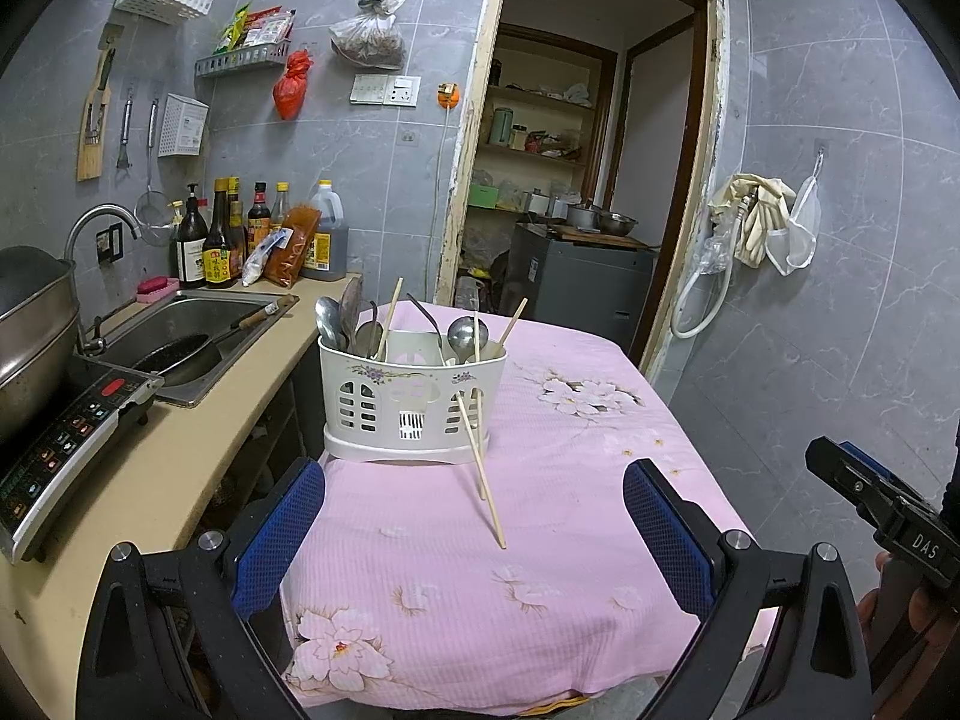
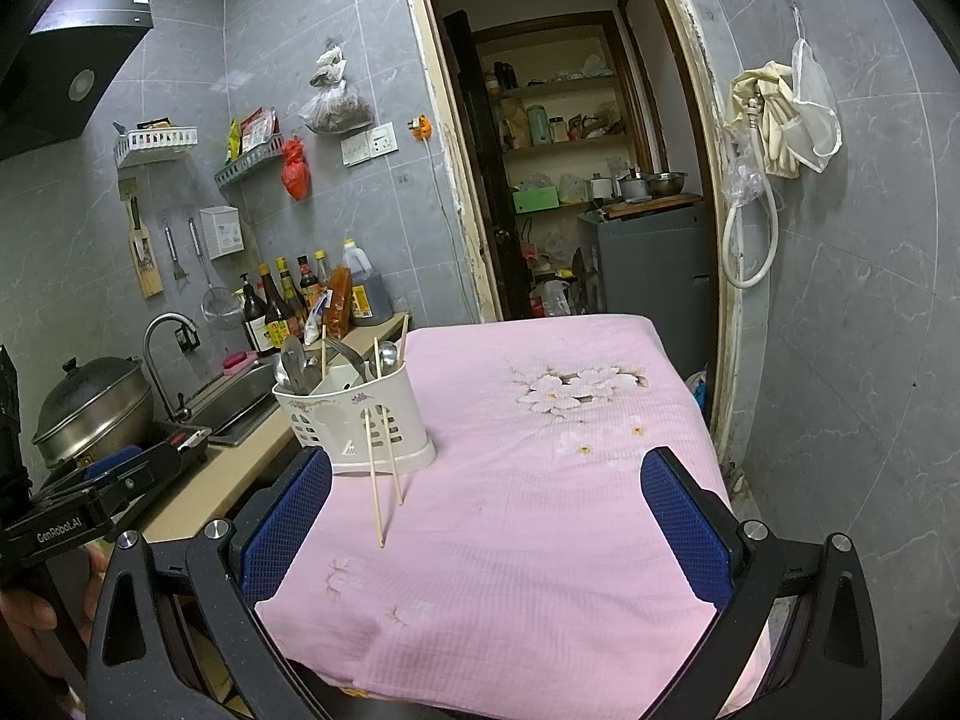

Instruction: Organize utensils

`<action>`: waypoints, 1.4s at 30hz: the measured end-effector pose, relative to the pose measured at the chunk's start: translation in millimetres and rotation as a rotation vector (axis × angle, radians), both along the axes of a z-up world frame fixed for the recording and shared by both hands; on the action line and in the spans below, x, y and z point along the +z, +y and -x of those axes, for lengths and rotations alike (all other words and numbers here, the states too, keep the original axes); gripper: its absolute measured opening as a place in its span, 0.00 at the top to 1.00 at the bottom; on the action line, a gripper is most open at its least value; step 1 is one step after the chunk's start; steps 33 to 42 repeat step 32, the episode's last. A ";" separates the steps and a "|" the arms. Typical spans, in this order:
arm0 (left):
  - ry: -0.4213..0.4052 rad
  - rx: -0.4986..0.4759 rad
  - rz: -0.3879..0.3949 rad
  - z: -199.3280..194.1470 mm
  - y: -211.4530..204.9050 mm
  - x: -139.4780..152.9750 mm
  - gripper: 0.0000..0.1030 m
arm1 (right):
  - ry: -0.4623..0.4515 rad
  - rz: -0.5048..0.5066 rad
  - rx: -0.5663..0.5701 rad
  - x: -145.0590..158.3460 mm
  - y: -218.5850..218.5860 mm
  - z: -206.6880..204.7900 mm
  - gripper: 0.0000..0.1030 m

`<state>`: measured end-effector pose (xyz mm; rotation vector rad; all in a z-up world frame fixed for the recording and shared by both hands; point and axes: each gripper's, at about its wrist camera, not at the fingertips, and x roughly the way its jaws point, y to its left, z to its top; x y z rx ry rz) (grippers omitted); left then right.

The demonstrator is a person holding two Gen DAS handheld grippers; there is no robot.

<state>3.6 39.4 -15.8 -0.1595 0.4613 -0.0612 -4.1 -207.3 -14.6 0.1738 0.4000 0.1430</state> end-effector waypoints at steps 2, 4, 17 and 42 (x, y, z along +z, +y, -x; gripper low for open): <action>0.000 0.000 0.001 -0.1 -0.2 -0.6 0.03 | 0.001 0.000 0.002 -1.0 -0.4 -1.5 0.02; 0.000 0.000 0.001 -0.2 -0.2 -0.4 0.03 | 0.002 0.000 0.003 -2.1 -0.2 -1.3 0.02; -0.005 -0.008 0.014 0.7 0.7 1.9 0.03 | 0.005 0.001 0.003 -2.5 1.0 -1.3 0.02; -0.013 0.005 -0.016 -3.1 -2.7 5.2 0.03 | 0.011 -0.001 0.004 -5.2 2.8 -0.4 0.02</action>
